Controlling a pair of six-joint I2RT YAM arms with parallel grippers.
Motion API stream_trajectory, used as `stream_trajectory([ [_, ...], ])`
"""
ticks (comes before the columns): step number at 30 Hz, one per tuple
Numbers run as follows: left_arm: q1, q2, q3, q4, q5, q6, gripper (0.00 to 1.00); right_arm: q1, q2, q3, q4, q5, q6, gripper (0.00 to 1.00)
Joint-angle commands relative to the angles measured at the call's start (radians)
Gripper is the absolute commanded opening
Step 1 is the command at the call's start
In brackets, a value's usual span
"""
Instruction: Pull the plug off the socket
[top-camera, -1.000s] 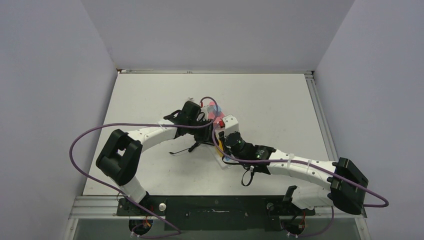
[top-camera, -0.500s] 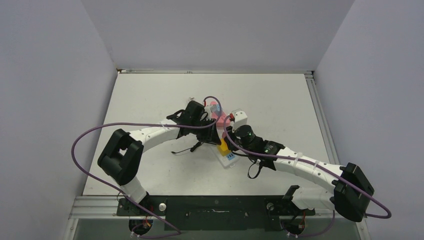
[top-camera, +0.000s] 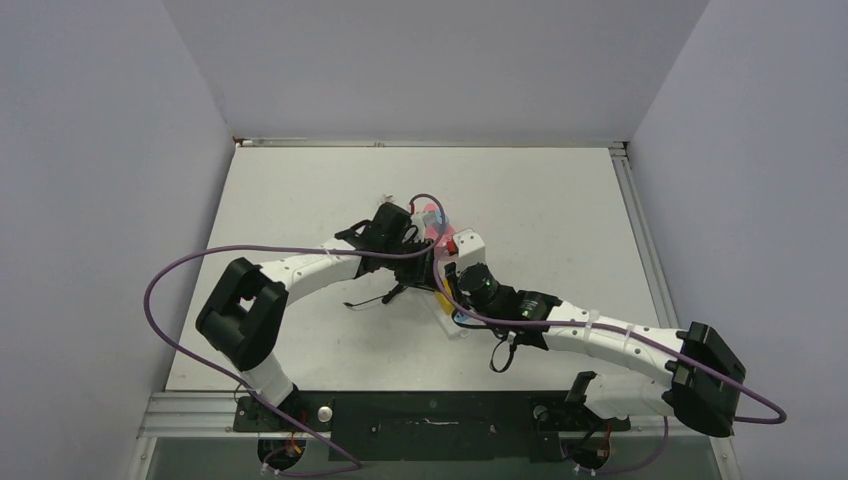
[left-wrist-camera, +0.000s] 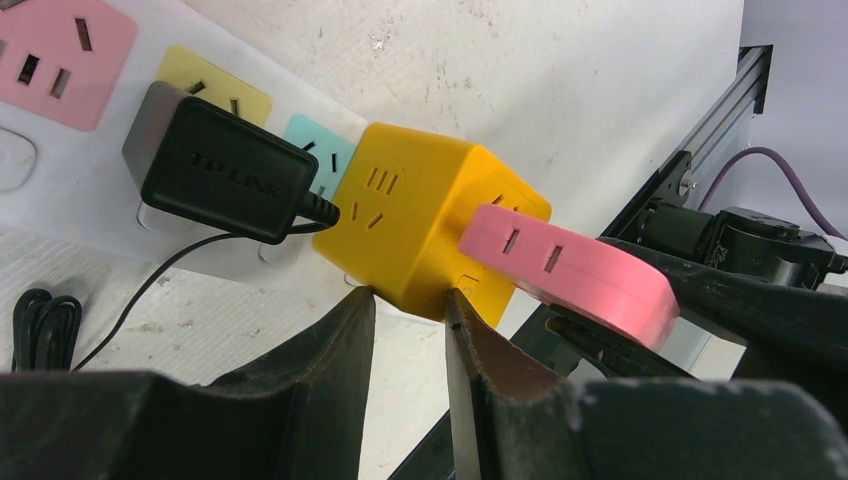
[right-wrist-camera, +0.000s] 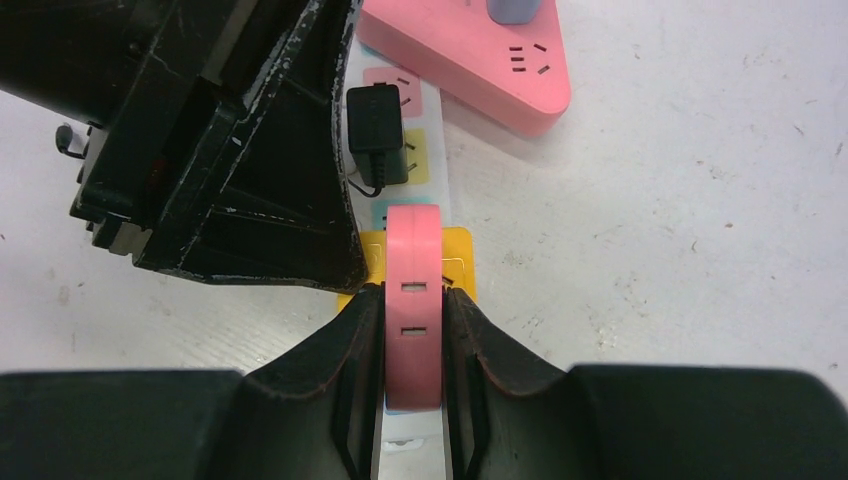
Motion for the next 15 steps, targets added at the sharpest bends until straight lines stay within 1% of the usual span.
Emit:
stream_trajectory([
  [1,-0.004,0.085,-0.050,-0.163,-0.188,0.094,0.26,0.034,0.002,0.074,0.014,0.092,-0.015,0.05],
  [8,-0.004,0.090,-0.049,-0.167,-0.195,0.097,0.26,0.016,-0.025,0.069,0.018,0.067,0.000,0.05],
  [15,-0.004,0.097,-0.046,-0.172,-0.201,0.101,0.26,-0.109,-0.056,0.035,0.015,-0.048,0.013,0.05],
])
